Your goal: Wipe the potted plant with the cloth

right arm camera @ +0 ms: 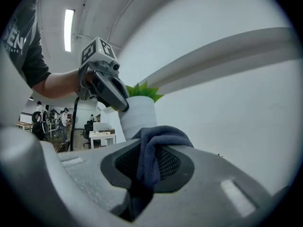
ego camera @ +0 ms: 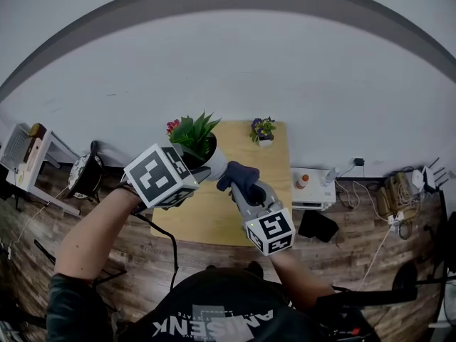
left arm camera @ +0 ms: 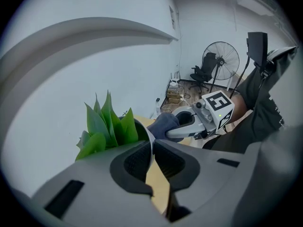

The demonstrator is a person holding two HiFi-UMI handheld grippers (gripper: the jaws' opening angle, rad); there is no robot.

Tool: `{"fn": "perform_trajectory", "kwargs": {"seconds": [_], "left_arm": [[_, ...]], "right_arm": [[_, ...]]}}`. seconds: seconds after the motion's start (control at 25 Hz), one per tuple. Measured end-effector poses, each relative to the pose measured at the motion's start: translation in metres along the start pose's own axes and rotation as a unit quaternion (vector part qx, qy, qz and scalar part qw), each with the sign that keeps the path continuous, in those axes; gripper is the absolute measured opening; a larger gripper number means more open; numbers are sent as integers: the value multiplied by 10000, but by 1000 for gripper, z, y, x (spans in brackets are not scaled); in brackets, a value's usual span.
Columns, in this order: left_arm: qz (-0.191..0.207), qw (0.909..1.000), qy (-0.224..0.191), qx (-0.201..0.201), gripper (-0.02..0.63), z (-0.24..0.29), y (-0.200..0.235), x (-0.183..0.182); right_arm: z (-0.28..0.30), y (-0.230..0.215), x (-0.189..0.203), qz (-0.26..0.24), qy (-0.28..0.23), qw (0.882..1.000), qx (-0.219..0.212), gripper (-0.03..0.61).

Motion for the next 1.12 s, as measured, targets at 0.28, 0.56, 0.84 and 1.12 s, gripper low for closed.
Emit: {"fn": "perform_trajectory", "kwargs": {"seconds": [0.28,0.56,0.84,1.12], "left_arm": [[-122,9999,61,59,25,12,-4,4],[560,9983,133,112,18,8,-18,-2],[1163,9930,60,212,18,-5,-34,-1],[1776,9826,49,537,18,-16,-61,8]], "right_arm": [[2,30,-25,-388,-299,9963,-708,52],[1,22,-32,-535,-403,9936,-912,52],[-3,4,-40,-105,-653,9934,-940,52],[3,-20,-38,687,-694,9868,-1292,52]]}}
Point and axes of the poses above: the fingertips, and each gripper's own axes: z forward along the fingers, y to its left, x out of its underside, the point moved 9 cm from there along -z, backward along the fingers, and after that the axes turned 5 degrees about -y, right-handed, at the moved point
